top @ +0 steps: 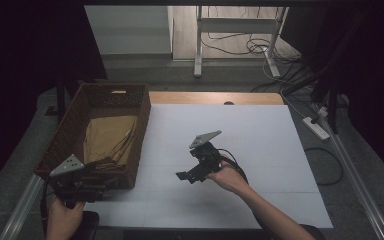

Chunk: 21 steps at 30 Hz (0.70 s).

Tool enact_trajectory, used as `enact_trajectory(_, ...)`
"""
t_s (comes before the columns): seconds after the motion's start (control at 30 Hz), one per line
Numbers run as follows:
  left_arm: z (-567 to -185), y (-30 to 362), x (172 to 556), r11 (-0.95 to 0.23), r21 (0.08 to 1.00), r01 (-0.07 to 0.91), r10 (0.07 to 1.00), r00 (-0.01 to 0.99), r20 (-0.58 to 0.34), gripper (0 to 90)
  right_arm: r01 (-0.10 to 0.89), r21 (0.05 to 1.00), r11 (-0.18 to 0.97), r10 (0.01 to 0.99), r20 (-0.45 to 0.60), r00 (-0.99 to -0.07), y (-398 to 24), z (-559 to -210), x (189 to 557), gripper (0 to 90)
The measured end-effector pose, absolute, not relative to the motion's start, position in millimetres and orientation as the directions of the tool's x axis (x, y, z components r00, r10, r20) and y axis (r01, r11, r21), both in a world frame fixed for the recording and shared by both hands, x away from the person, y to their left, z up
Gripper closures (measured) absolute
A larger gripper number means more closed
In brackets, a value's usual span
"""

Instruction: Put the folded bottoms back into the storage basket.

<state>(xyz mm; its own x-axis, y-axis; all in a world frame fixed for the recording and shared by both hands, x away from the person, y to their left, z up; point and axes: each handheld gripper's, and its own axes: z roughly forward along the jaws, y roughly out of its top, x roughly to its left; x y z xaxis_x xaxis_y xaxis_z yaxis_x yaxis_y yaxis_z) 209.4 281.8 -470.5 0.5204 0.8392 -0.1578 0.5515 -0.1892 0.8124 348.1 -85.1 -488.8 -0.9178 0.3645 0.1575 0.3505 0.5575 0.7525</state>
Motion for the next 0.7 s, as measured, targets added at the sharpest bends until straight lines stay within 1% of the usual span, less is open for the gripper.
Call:
enact_trajectory(0.33, -474, 287, 193, -0.156, 0.850, 0.503, 0.840, 0.521, -0.154, 0.0, 0.349, 0.752, 0.559, 0.372, 0.149, -0.916, -95, -490, 338, 0.0)
enact_trajectory(0.5, -478, 285, 188, -0.190, 0.833, 0.520, 0.838, 0.527, -0.138, 0.0, 0.356, 0.750, 0.558, 0.392, 0.140, -0.909, -103, -492, 337, 0.0)
enact_trajectory(0.6, -485, 284, 188, -0.199, 0.821, 0.536, 0.832, 0.535, -0.148, 0.0, 0.361, 0.754, 0.549, 0.401, 0.141, -0.905, -108, -492, 337, 0.0)
enact_trajectory(0.7, -489, 283, 186, -0.208, 0.827, 0.522, 0.834, 0.537, -0.130, 0.0, 0.357, 0.755, 0.550, 0.411, 0.127, -0.903, -113, -492, 335, 0.0)
